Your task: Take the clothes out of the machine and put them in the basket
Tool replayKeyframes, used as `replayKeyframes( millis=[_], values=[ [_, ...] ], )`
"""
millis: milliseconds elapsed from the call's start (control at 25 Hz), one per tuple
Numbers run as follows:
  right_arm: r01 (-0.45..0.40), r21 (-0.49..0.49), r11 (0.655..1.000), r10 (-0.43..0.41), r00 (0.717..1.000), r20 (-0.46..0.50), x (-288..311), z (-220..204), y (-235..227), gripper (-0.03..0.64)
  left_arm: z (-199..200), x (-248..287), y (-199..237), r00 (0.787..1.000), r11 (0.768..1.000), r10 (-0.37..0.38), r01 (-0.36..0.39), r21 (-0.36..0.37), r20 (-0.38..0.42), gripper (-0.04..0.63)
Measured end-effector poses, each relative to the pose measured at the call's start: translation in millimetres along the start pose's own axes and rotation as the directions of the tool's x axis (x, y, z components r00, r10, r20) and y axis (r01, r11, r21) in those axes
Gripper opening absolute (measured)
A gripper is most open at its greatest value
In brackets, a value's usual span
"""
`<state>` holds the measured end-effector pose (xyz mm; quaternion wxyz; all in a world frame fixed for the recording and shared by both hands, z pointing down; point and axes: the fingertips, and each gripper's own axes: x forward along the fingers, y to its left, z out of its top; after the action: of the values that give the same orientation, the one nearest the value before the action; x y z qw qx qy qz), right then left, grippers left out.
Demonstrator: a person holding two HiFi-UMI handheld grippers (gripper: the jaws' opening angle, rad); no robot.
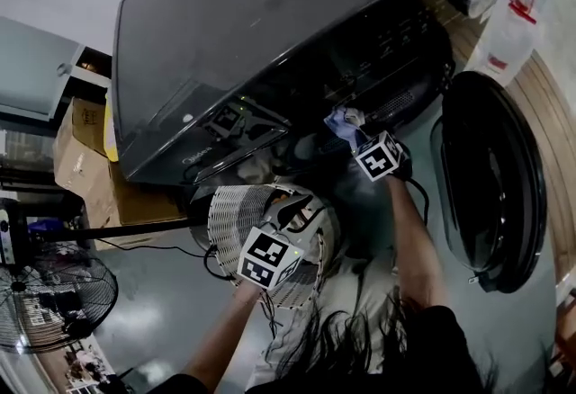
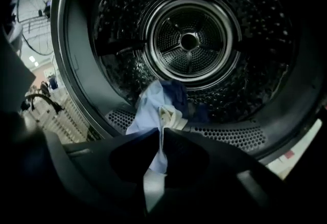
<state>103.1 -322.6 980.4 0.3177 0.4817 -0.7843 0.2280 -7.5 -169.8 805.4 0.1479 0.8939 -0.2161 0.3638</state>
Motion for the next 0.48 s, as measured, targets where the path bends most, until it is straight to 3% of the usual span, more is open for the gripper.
replayKeyframes(
  millis=[280,480],
  values=[
    [-0.065,0.063,0.996,0.062,0.997,0.044,-64,17,27,0.049,24,-28,-16,0.999,1.0,-0.023,0.023,-0.015,-0.036,0.135],
    [-0.114,0.183,0.976,0.098,0.991,0.092,-123,30,44,0.049,62,-47,-35,0.998,0.999,-0.043,0.043,-0.002,-0.038,0.135]
  ],
)
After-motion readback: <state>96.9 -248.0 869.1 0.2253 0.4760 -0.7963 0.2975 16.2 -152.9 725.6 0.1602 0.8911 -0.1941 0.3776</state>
